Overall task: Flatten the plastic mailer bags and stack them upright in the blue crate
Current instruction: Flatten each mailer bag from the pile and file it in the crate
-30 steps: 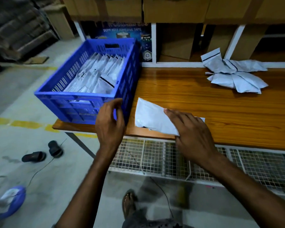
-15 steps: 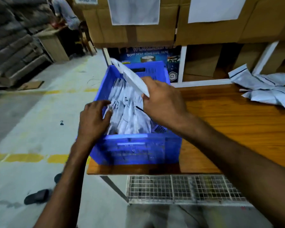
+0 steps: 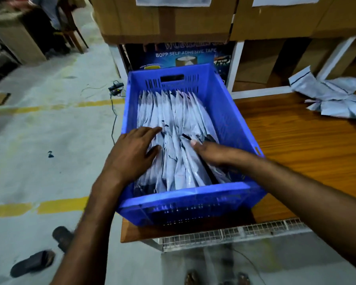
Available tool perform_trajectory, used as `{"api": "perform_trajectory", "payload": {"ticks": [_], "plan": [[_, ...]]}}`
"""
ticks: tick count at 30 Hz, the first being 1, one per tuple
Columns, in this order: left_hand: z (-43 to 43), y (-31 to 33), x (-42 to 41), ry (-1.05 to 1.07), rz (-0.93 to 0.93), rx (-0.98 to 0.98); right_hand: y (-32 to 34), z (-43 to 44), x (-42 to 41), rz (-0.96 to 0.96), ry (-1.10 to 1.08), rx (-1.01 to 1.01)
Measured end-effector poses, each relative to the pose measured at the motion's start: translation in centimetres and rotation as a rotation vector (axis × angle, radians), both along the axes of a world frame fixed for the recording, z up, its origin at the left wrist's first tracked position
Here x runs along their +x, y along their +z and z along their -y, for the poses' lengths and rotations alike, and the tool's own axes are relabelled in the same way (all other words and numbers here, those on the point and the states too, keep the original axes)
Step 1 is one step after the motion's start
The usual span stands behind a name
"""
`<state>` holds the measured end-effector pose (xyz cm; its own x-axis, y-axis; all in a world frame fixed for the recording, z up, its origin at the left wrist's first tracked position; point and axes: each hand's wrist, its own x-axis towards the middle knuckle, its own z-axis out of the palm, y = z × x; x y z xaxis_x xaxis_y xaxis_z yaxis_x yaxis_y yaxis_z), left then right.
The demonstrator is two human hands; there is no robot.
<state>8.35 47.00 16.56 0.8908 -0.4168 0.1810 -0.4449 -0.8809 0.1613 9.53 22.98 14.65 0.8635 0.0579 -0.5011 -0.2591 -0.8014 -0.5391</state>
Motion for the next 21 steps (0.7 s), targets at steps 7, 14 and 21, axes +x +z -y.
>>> {"api": "perform_trajectory", "payload": {"ticks": [7,14,21], "plan": [[-0.1,0.0,-0.2,-0.005,0.011,0.001,0.1,1.9,-0.2,-0.153,-0.052,0.071],[-0.2,-0.2,-0.1,-0.005,0.018,0.03,-1.1,1.0,0.2,-0.043,0.389,-0.331],[0.0,0.0,-0.1,0.004,-0.002,0.06,-3.6,2.1,0.8,0.011,0.577,-0.311]]}}
